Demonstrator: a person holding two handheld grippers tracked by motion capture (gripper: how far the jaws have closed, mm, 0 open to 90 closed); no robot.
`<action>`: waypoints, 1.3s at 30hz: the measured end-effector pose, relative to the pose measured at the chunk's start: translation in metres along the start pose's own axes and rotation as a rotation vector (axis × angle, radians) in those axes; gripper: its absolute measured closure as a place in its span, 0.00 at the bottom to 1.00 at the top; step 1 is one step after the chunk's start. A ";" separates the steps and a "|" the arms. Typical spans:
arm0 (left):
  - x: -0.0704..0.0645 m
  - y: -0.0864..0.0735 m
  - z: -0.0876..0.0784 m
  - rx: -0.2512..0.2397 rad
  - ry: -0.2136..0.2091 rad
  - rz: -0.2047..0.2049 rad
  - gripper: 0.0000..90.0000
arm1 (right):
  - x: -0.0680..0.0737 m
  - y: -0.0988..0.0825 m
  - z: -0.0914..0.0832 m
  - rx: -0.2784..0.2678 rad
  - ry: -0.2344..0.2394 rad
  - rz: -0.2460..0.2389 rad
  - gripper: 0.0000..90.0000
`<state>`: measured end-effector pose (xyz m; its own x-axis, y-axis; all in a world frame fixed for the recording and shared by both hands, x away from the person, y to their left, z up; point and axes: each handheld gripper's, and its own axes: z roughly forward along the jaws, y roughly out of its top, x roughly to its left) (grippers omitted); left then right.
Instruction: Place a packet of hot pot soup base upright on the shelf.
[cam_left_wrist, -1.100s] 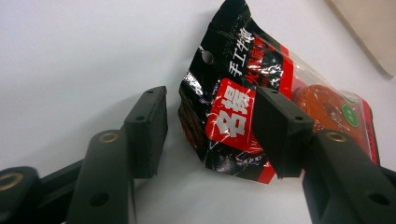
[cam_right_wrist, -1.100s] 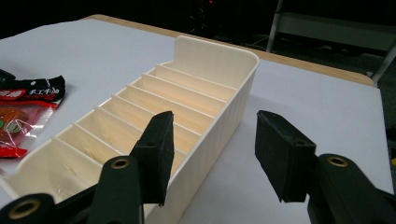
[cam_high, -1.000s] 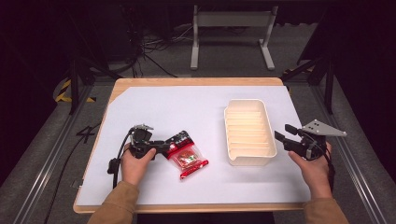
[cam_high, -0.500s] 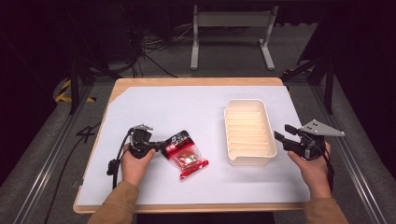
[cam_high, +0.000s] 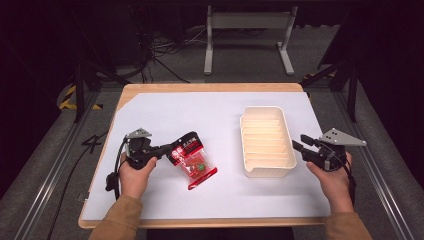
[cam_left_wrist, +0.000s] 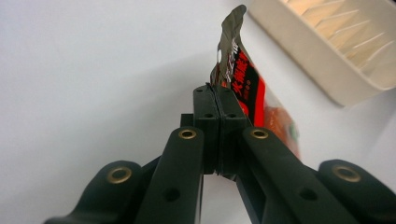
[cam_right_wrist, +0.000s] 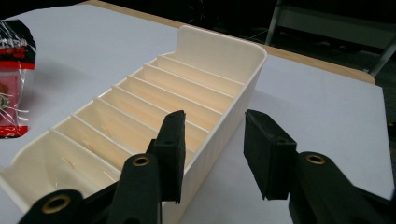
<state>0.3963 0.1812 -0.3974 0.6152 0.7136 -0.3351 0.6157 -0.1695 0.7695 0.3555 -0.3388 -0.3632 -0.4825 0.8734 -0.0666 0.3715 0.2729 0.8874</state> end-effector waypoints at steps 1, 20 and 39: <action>-0.005 0.003 -0.005 -0.017 -0.001 0.022 1.00 | 0.003 0.002 0.000 0.002 0.004 -0.009 0.69; -0.064 0.024 -0.035 -0.100 -0.056 0.218 1.00 | 0.032 0.020 0.001 0.035 0.087 -0.118 0.67; -0.121 0.030 -0.046 -0.095 -0.216 0.401 1.00 | 0.090 0.051 -0.013 -0.024 0.339 -0.214 0.60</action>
<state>0.3179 0.1211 -0.3084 0.8902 0.4447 -0.0992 0.2668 -0.3323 0.9046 0.3207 -0.2516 -0.3175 -0.7831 0.6138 -0.1001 0.2177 0.4213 0.8804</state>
